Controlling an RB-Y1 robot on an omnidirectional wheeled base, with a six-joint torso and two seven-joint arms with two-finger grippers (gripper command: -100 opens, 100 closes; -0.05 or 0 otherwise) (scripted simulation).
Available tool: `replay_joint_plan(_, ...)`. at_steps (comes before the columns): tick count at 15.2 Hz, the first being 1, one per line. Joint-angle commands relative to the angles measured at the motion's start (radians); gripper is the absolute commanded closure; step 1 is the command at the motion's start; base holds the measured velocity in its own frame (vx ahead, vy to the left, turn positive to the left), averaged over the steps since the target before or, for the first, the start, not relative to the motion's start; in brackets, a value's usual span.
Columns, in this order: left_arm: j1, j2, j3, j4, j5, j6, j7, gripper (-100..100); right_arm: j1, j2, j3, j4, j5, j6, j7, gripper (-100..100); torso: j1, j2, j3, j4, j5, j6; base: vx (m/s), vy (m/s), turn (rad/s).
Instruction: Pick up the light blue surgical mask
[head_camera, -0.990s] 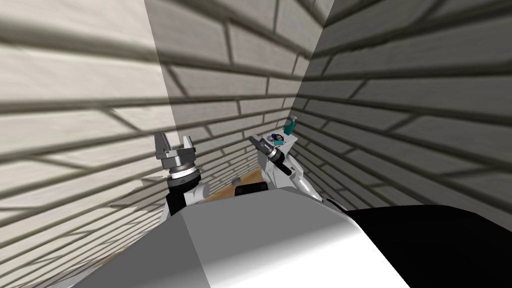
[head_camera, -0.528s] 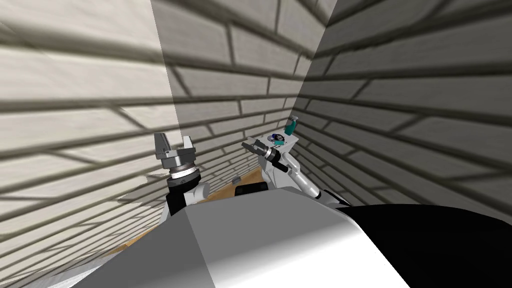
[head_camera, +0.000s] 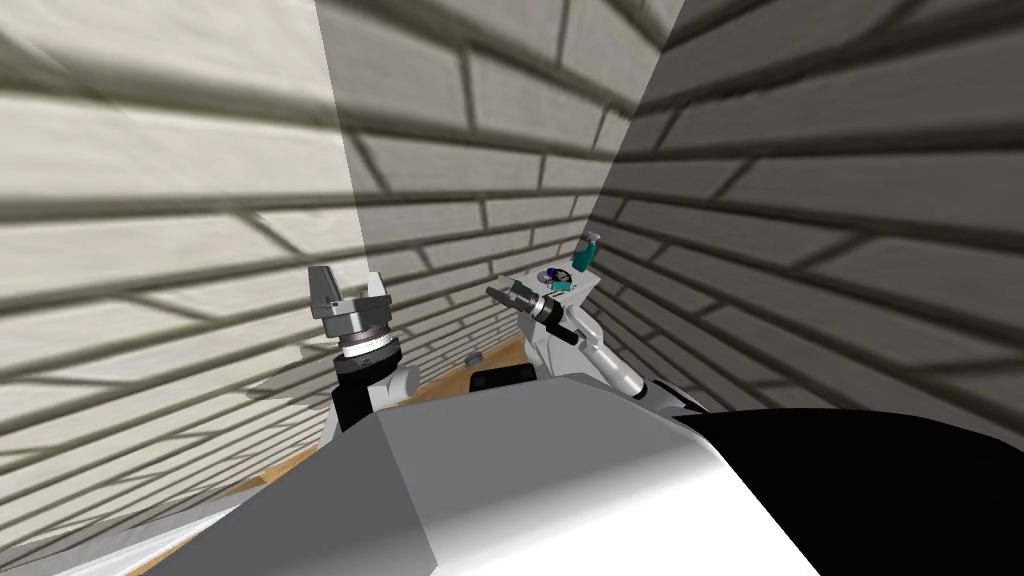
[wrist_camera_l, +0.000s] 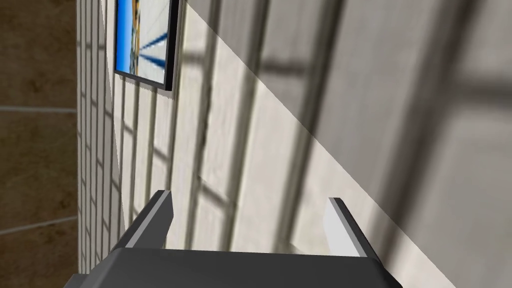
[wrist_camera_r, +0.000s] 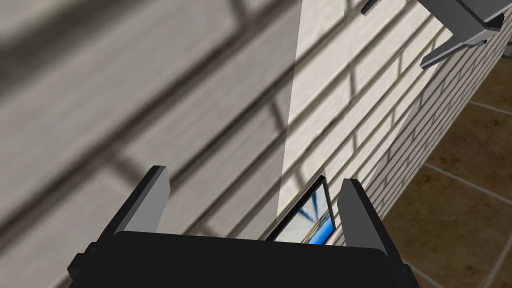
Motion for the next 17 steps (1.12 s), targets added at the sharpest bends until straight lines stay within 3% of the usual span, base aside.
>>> replay_joint_plan(1,0.000,0.000,0.000,0.000,0.000,0.000,0.000,0,0.016,-0.035,-0.011,0.020,0.007,0.012,0.017,-100,0.000,0.000,0.000,0.000,0.000,0.000,-0.054,-0.055,0.201)
replay_joint_plan(5,0.000,0.000,0.000,0.000,0.000,0.000,0.000,0,0.062,-0.126,-0.038,0.057,0.026,0.044,0.054,-100,-0.004,0.003,0.002,0.001,-0.001,0.000,-0.068,-0.064,0.229)
replay_joint_plan(8,0.000,0.000,0.000,0.000,0.000,0.000,0.000,0,0.076,-0.156,-0.046,0.069,0.032,0.053,0.065,-100,-0.004,0.004,0.002,0.001,-0.001,0.001,-0.063,-0.054,0.162)
replay_joint_plan(14,0.000,0.000,0.000,0.000,0.000,0.000,0.000,0,0.143,-0.287,-0.083,0.122,0.059,0.095,0.115,-100,-0.004,0.003,0.002,0.001,-0.001,0.001,-0.058,-0.046,0.202)
replay_joint_plan(17,0.000,0.000,0.000,0.000,0.000,0.000,0.000,0,0.161,-0.323,-0.093,0.137,0.067,0.107,0.129,-100,-0.004,0.002,0.001,0.001,-0.001,0.000,-0.054,-0.042,0.177)
